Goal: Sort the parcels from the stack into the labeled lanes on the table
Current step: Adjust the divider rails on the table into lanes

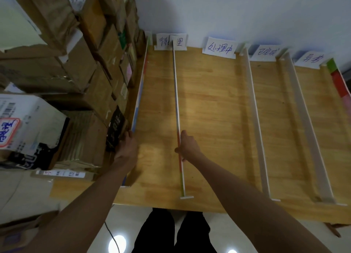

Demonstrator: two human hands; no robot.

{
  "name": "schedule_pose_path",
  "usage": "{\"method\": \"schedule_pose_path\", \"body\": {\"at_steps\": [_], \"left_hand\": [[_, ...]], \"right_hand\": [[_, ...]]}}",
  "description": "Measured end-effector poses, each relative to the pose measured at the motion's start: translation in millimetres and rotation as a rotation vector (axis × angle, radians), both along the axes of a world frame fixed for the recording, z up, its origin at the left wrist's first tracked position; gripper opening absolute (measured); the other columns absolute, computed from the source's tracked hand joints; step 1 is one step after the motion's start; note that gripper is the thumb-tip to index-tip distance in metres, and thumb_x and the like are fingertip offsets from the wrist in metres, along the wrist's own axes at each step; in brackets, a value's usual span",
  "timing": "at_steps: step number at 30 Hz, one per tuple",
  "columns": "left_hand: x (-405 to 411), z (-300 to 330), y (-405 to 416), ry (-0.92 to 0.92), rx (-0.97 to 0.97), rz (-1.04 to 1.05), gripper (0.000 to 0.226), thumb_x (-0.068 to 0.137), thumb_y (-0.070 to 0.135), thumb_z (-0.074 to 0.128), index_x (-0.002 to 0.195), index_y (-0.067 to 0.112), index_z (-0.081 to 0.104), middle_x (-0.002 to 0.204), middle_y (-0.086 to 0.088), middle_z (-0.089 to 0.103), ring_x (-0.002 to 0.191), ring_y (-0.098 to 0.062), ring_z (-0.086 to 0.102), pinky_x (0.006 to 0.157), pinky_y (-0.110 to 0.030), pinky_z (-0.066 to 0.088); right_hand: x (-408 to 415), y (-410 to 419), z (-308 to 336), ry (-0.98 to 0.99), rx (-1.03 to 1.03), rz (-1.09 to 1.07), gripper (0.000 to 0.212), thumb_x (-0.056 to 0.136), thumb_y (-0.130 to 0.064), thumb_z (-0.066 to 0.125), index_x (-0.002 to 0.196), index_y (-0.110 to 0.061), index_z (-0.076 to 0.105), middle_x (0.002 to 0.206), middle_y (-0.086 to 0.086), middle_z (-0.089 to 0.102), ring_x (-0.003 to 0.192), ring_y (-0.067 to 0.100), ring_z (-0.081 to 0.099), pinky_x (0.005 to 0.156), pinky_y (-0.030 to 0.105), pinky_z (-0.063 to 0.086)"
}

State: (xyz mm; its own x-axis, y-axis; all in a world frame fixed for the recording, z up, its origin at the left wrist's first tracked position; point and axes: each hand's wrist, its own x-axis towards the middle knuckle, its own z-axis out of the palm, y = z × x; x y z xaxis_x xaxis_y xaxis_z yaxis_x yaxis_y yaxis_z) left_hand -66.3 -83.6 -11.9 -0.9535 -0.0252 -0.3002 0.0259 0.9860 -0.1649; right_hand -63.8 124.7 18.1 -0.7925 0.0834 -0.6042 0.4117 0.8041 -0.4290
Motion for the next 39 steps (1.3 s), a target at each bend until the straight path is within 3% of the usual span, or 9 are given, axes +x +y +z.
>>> {"method": "schedule_pose_path", "body": {"at_steps": [10,18,24,31,39], "left_hand": [[-4.7,9.1,0.8,-0.051,0.039,0.048,0.065,0.094,0.005,0.056,0.151,0.004,0.024,0.150,-0.017,0.034,0.121,-0.027,0.056,0.092,-0.035,0.052],[-10.9,6.8,-1.0,-0.060,-0.011,0.065,0.057,0.098,0.001,0.046,0.150,0.003,0.022,0.150,-0.019,0.033,0.120,-0.029,0.057,0.094,-0.037,0.053],[-14.8,-2.0,-4.5,-0.045,-0.109,0.014,0.063,0.095,0.003,0.055,0.150,0.002,0.025,0.145,-0.017,0.041,0.111,-0.025,0.063,0.084,-0.034,0.056],[-18.4,-4.9,-6.7,-0.070,-0.051,0.042,0.072,0.086,0.000,0.064,0.149,0.001,0.028,0.144,-0.018,0.040,0.106,-0.027,0.065,0.079,-0.035,0.056],[-16.8,3.2,-3.1,-0.052,-0.012,0.044,0.063,0.089,0.000,0.061,0.145,0.001,0.034,0.141,-0.016,0.038,0.103,-0.028,0.065,0.077,-0.034,0.055]], "right_hand": [[17.3,28.2,-2.2,-0.030,0.039,-0.077,0.054,0.084,-0.008,0.073,0.125,-0.012,0.038,0.111,0.019,0.059,0.092,0.040,0.067,0.074,0.052,0.060],[10.2,47.3,-9.1,-0.038,0.065,-0.122,0.053,0.085,-0.008,0.073,0.125,-0.010,0.037,0.117,0.020,0.057,0.102,0.043,0.064,0.082,0.053,0.057],[-12.4,50.4,-12.5,-0.026,0.090,-0.134,0.048,0.088,-0.006,0.068,0.125,-0.006,0.037,0.119,0.021,0.056,0.105,0.042,0.063,0.085,0.051,0.057],[-10.6,42.8,-23.1,0.003,0.126,-0.098,0.044,0.091,-0.008,0.063,0.127,-0.006,0.037,0.116,0.019,0.058,0.104,0.040,0.063,0.085,0.049,0.056],[-4.5,46.9,-17.4,-0.021,0.112,-0.140,0.039,0.096,-0.015,0.058,0.128,-0.003,0.040,0.124,0.019,0.056,0.112,0.039,0.060,0.090,0.047,0.053]]}}
